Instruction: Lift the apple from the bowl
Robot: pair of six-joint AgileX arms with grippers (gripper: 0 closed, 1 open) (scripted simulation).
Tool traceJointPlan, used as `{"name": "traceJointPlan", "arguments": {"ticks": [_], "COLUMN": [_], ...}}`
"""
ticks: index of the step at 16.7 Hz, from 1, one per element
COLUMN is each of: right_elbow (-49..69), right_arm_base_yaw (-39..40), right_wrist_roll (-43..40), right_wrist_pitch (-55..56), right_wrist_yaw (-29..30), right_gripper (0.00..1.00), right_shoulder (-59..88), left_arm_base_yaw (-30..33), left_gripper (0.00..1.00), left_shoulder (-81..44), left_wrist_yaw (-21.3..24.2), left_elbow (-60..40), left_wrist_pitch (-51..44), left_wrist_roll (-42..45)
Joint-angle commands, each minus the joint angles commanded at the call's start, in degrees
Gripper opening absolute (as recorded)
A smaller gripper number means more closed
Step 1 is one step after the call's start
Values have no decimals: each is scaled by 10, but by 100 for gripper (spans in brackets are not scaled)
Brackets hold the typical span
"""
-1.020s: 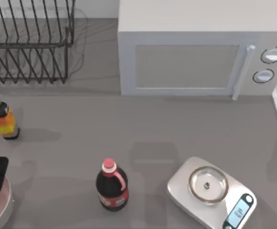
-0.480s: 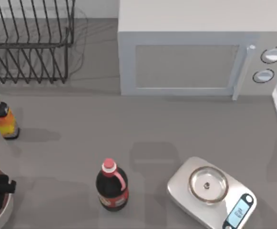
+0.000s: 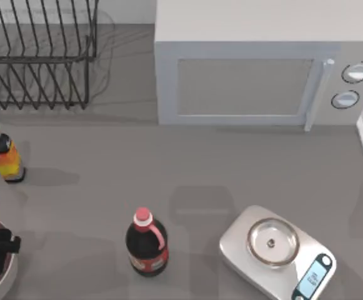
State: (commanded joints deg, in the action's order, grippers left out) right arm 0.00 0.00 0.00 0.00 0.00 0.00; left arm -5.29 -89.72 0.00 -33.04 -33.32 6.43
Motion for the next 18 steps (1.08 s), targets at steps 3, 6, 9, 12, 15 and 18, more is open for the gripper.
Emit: {"name": "traceJointPlan", "arguments": {"ticks": [3, 6, 9, 12, 15, 18], "right_elbow": [0, 0, 0, 0, 0, 0], "right_arm_base_yaw": [0, 0, 0, 0, 0, 0], "right_wrist_roll": [0, 0, 0, 0, 0, 0], "right_wrist_pitch": [0, 0, 0, 0, 0, 0], "right_wrist_yaw": [0, 0, 0, 0, 0, 0], "right_gripper": [100, 100, 100, 100, 100, 100], "right_shoulder": [0, 0, 0, 0, 0, 0], "left_arm_base_yaw": [0, 0, 0, 0, 0, -2], "left_gripper": [47, 25, 2, 0, 0, 0], "left_shoulder": [0, 0, 0, 0, 0, 73], "left_wrist_yaw": [0, 0, 0, 0, 0, 15], "left_elbow": [0, 0, 0, 0, 0, -17], "left_wrist_pitch": [0, 0, 0, 0, 0, -67], "left_wrist_roll": [0, 0, 0, 0, 0, 11]}}
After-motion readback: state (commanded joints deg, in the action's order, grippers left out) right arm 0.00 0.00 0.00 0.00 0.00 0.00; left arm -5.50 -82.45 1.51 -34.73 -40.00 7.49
